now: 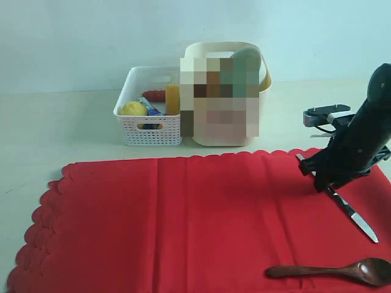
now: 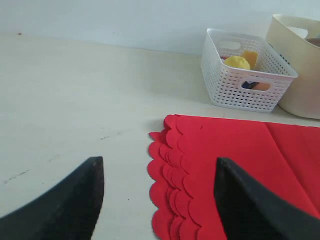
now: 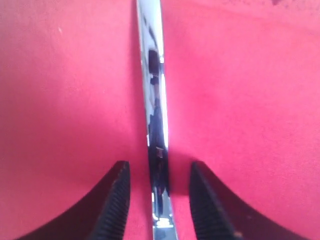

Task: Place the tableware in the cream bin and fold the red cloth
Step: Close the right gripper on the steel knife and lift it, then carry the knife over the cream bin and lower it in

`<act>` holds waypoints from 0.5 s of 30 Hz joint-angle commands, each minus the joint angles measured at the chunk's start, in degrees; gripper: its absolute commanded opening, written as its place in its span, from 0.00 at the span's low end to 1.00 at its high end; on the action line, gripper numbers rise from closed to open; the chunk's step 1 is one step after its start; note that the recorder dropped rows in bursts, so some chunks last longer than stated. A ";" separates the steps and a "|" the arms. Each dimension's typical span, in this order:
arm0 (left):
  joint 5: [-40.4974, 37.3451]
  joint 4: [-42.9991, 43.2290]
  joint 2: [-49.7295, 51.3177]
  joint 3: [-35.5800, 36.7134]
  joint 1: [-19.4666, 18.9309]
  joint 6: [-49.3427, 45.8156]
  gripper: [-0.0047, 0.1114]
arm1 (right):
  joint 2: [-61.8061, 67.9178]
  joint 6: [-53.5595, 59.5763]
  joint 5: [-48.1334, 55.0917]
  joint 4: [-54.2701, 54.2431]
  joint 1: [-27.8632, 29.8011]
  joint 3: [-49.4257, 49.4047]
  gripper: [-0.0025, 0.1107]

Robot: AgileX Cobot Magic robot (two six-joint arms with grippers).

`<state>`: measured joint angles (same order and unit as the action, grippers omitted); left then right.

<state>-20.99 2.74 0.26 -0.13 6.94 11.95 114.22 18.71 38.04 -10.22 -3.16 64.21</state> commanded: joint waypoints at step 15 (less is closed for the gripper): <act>0.37 -0.37 -0.26 0.13 -0.19 0.32 0.57 | -14.18 0.39 0.20 -1.61 0.16 0.16 0.02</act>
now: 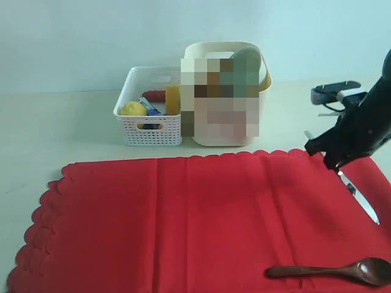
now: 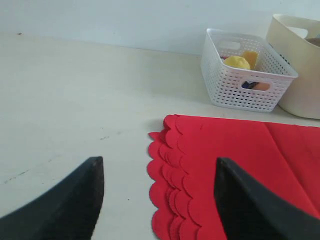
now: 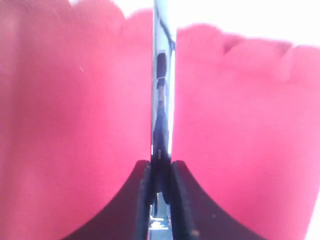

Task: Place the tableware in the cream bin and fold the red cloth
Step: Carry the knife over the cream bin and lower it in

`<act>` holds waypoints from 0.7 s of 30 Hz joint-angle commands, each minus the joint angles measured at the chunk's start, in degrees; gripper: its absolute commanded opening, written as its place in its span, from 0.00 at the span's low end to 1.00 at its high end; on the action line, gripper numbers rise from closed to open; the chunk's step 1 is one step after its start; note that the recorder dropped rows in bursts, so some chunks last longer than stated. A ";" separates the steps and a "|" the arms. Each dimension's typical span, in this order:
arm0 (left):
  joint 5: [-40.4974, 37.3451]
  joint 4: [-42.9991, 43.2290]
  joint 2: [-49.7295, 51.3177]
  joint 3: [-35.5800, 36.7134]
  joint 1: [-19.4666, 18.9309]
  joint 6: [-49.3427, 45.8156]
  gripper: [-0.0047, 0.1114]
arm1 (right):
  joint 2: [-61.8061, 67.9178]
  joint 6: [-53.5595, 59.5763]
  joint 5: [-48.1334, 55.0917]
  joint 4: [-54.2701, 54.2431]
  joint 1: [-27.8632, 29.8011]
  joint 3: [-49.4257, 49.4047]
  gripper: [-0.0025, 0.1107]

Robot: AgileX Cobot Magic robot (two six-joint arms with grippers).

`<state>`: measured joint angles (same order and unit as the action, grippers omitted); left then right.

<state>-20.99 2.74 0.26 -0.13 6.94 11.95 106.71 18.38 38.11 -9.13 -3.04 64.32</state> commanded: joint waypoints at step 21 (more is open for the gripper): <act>0.37 -0.37 -0.26 0.13 -0.19 0.32 0.57 | -13.02 69.80 7.80 -86.13 0.04 0.06 0.02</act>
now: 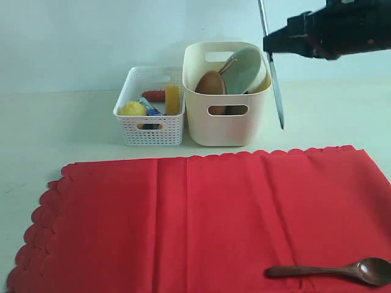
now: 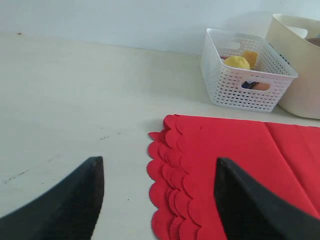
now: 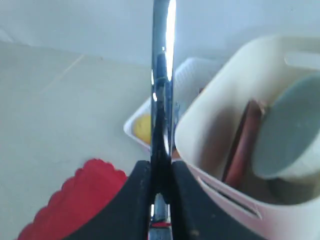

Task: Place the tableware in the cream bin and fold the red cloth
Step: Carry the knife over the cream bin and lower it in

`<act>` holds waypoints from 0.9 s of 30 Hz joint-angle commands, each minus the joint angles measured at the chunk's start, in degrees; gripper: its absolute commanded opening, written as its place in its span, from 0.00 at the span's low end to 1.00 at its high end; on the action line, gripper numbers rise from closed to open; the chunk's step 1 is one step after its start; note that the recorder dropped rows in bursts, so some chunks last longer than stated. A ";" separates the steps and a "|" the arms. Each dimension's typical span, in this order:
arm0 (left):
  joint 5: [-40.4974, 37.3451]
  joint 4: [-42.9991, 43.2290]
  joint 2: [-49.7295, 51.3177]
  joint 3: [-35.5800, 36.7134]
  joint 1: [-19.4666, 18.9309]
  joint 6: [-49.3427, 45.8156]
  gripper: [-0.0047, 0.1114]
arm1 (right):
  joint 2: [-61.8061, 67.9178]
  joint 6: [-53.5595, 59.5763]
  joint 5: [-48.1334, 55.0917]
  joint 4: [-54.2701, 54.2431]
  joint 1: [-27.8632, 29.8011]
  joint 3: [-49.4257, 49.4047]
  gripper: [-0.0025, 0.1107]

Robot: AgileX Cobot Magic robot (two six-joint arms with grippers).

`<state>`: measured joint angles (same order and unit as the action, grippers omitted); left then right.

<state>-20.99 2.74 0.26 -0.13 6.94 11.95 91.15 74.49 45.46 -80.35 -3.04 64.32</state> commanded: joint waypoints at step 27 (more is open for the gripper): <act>0.37 -0.37 -0.26 0.13 -0.19 0.32 0.57 | 50.35 27.26 14.11 -19.60 -6.31 48.71 0.02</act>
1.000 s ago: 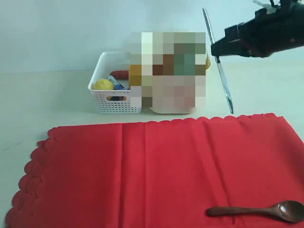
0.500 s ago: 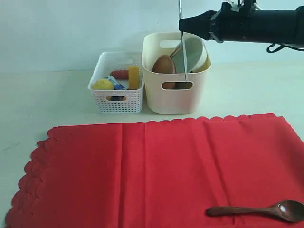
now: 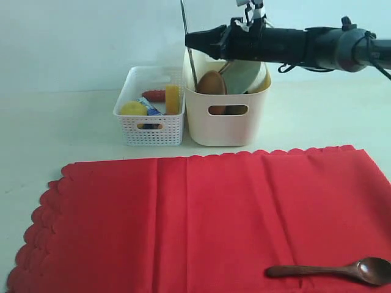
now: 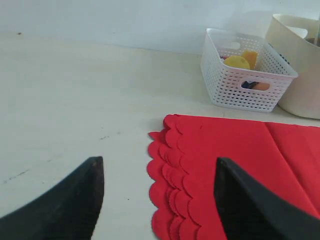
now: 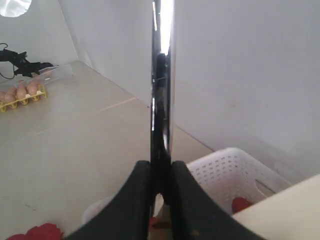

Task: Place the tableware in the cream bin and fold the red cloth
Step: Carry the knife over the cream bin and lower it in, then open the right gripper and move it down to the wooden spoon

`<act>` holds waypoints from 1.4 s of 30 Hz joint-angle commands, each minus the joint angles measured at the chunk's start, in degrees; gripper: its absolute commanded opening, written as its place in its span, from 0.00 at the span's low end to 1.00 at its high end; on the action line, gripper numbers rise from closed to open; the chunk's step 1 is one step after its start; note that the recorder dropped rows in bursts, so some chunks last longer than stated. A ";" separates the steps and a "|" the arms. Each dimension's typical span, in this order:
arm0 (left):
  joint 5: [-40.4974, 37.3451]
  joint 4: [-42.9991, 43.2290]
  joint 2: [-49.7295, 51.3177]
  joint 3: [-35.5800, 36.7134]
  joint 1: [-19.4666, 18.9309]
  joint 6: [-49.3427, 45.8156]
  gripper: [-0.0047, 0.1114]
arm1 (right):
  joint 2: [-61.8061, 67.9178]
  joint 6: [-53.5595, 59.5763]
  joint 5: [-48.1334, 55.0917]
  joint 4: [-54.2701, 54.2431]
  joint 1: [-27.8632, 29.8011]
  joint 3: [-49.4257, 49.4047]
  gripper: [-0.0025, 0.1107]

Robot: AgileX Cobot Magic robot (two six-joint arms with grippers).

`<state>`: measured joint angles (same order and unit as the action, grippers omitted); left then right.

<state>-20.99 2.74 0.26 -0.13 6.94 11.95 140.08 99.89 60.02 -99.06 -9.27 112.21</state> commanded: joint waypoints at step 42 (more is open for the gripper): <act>0.37 -0.37 -0.26 0.13 -0.19 0.32 0.57 | -24.87 -59.63 9.94 62.26 4.92 -1.70 0.47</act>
<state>-20.99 2.74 0.26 -0.13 6.94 11.95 117.47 43.52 68.65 -38.59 -4.30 112.35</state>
